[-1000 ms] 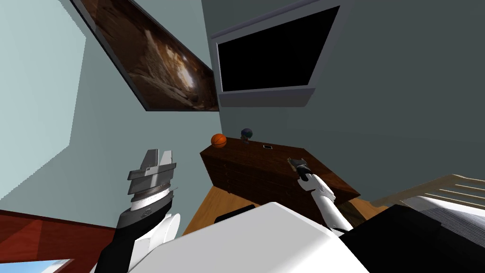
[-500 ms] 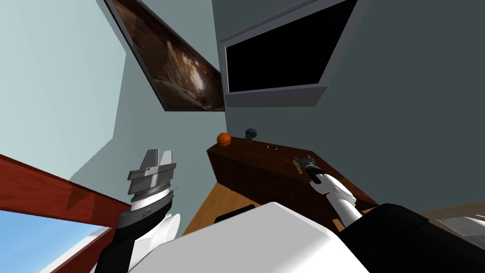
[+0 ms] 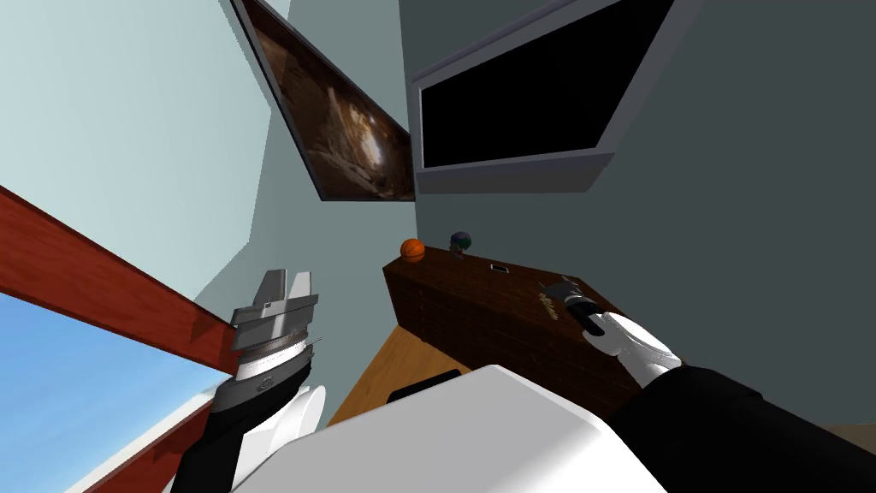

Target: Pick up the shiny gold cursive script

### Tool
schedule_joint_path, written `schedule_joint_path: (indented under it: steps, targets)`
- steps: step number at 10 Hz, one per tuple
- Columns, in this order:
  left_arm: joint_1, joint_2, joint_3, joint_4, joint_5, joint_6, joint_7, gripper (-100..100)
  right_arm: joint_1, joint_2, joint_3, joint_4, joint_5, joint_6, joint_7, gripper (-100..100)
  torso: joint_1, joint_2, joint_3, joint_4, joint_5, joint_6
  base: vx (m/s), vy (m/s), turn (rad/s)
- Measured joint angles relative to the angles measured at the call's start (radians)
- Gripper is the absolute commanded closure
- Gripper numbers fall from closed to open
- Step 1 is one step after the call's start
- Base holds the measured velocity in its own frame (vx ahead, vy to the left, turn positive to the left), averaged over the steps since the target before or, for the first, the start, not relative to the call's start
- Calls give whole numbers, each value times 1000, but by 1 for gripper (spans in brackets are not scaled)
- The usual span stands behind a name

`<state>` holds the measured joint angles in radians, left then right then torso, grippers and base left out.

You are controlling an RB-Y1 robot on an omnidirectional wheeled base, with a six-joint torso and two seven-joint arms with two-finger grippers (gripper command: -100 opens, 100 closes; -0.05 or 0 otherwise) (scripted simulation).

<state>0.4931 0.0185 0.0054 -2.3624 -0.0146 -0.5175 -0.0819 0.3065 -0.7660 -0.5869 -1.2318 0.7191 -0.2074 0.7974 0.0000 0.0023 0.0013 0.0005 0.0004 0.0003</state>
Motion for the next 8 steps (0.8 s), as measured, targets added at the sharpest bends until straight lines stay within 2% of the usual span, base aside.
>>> schedule_joint_path:
  steps: [3,4,8]
  targets:
    - [0,0,0,0,0,0,0,0,56,-81,13,-8,23,-45,-2,-100,-1,-1,-1,0,0,1,-17,-4,132]
    - [0,0,0,0,0,0,0,0,81,-111,17,-6,35,-68,0,-100,-2,-1,0,0,0,0,-37,-24,255]
    - [0,0,0,0,0,0,0,0,175,-225,38,-3,76,-162,11,-100,-3,-1,0,0,-1,1,-28,-33,110]
